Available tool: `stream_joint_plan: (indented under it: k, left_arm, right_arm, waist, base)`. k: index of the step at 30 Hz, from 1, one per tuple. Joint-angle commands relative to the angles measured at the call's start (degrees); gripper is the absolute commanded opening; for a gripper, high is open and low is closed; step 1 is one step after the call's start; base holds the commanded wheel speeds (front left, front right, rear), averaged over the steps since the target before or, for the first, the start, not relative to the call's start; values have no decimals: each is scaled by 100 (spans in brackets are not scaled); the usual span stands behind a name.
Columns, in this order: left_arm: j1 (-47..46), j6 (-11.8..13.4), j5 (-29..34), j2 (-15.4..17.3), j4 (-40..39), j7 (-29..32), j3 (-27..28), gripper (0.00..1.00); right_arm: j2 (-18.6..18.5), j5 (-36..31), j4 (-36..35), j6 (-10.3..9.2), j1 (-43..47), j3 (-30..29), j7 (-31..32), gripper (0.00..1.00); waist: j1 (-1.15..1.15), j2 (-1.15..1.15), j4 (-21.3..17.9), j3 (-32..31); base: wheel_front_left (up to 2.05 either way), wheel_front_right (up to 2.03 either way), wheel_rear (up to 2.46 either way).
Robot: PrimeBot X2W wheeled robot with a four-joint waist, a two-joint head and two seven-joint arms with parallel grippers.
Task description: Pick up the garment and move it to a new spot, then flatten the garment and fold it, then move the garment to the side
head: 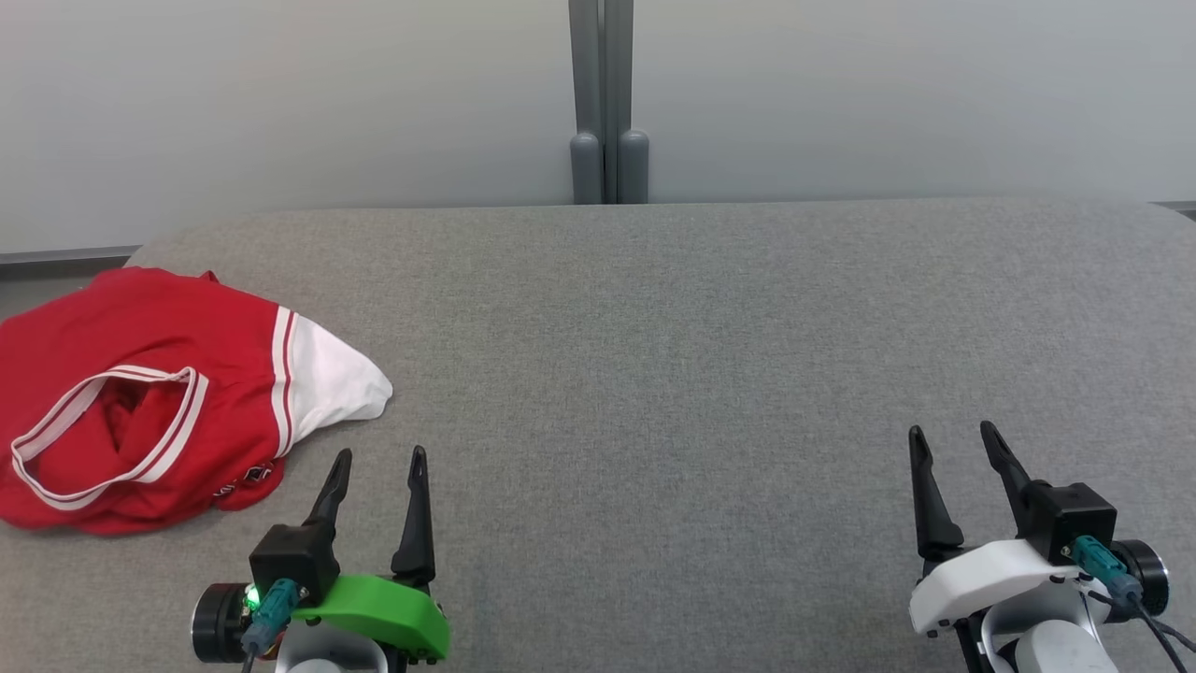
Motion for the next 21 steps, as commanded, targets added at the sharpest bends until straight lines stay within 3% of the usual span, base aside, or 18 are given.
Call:
stream_joint_plan:
  k: [1,15,21]
  left_arm:
    - [-60,25,108,41,6,-61,-19,100]
    - [-55,18,33,42,44,-39,-5,100]
    - [-49,39,57,40,36,-39,28,100]
  right_arm:
    - [-28,-132,-6,0,44,-2,-56,100]
    - [-27,-109,-51,0,84,-40,-47,100]
    - [-25,-107,-109,0,99,-76,-47,100]
  waist:
    - [0,0,3,-2]
    - [0,0,15,15]
    - [0,0,206,12]
  base:
    - [0,0,0]
    - [0,0,0]
    - [0,0,0]
